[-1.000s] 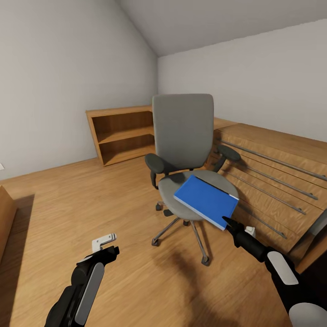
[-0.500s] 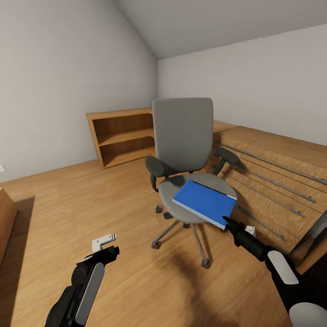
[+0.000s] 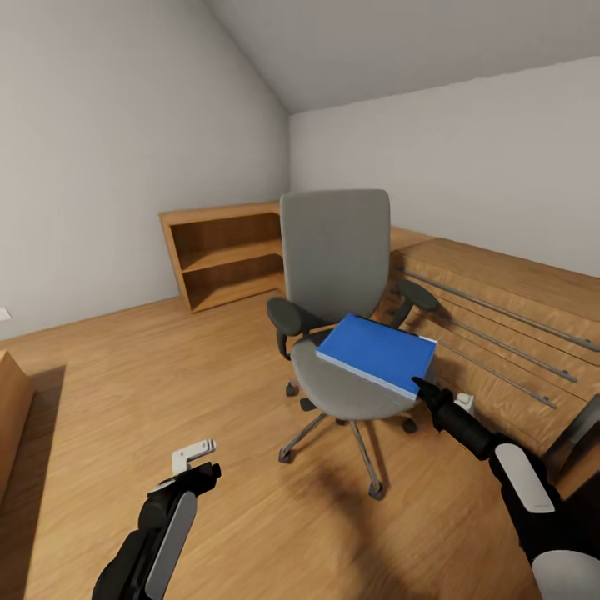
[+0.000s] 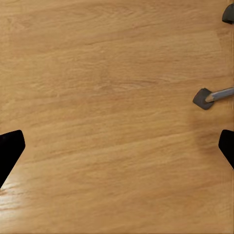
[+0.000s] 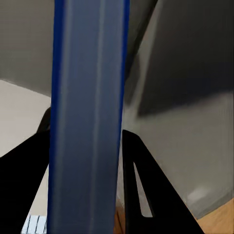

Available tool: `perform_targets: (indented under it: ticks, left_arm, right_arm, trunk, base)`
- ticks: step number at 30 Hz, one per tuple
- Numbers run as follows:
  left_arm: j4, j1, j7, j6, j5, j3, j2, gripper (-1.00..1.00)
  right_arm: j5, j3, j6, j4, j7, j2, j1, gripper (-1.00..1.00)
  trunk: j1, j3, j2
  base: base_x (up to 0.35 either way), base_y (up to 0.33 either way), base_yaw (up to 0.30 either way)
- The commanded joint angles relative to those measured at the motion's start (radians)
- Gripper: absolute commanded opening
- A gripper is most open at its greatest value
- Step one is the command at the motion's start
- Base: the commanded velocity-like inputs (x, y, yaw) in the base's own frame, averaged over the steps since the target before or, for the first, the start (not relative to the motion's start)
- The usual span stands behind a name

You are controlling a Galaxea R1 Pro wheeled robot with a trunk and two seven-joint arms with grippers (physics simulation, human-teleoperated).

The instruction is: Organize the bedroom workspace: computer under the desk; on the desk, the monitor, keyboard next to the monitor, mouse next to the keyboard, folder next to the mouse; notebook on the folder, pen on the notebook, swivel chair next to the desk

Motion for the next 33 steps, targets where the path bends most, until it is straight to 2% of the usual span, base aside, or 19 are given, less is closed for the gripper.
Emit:
perform_targets:
  ticks: [1,4,9,16,19,22,26,30,33]
  left_arm:
    - [0.006,-0.001,0.010,-0.010,0.011,-0.002,0.000,1.00]
    - [0.023,-0.001,0.010,-0.025,0.011,-0.003,0.000,1.00]
    - [0.038,-0.001,0.010,-0.030,0.010,-0.005,-0.001,1.00]
    - [0.044,-0.001,0.010,-0.032,0.010,-0.005,-0.002,1.00]
    - [0.046,-0.001,0.009,-0.032,0.011,-0.005,-0.002,1.00]
    - [0.061,-0.001,0.008,-0.033,0.011,-0.006,-0.002,1.00]
    - [0.070,-0.001,0.008,-0.033,0.011,-0.007,-0.002,1.00]
    - [0.072,-0.001,0.008,-0.032,0.010,-0.004,0.001,1.00]
    - [0.073,-0.001,0.008,-0.032,0.010,-0.003,0.002,1.00]
  right_arm:
    - [0.000,-0.002,-0.013,-0.010,-0.013,0.004,0.000,-1.00]
    - [0.000,-0.003,-0.072,-0.032,-0.057,0.020,0.000,-1.00]
    - [0.004,-0.003,-0.134,-0.066,-0.083,0.042,0.001,-1.00]
    - [0.073,-0.003,-0.173,-0.105,-0.087,0.065,0.008,-1.00]
    - [0.087,-0.003,-0.191,-0.157,-0.088,0.073,0.031,-1.00]
    - [0.092,-0.003,-0.209,-0.243,-0.089,0.085,0.077,-1.00]
    - [0.099,-0.003,-0.244,-0.324,-0.092,0.115,0.135,-1.00]
    - [0.094,-0.003,-0.233,-0.379,-0.170,0.126,0.154,-1.00]
    - [0.085,-0.003,-0.203,-0.407,-0.187,0.128,0.171,-1.00]
  trunk:
    - [-0.004,0.002,0.007]
    - [-0.016,0.012,0.028]
    - [-0.035,0.027,0.063]
    - [-0.062,0.049,0.112]
    - [-0.073,0.059,0.133]
    - [-0.085,0.068,0.154]
    - [-0.100,0.081,0.182]
    - [-0.115,0.093,0.210]
    - [-0.127,0.103,0.231]
  base:
    - [0.000,0.000,0.000]
    - [-0.005,0.000,0.000]
    - [-0.165,0.000,0.000]
    - [-0.211,0.000,0.000]
    - [-0.094,0.000,0.000]
    - [-0.246,0.000,0.000]
    - [-0.312,0.000,0.000]
    - [-0.335,0.000,0.000]
    - [-0.339,0.000,0.000]
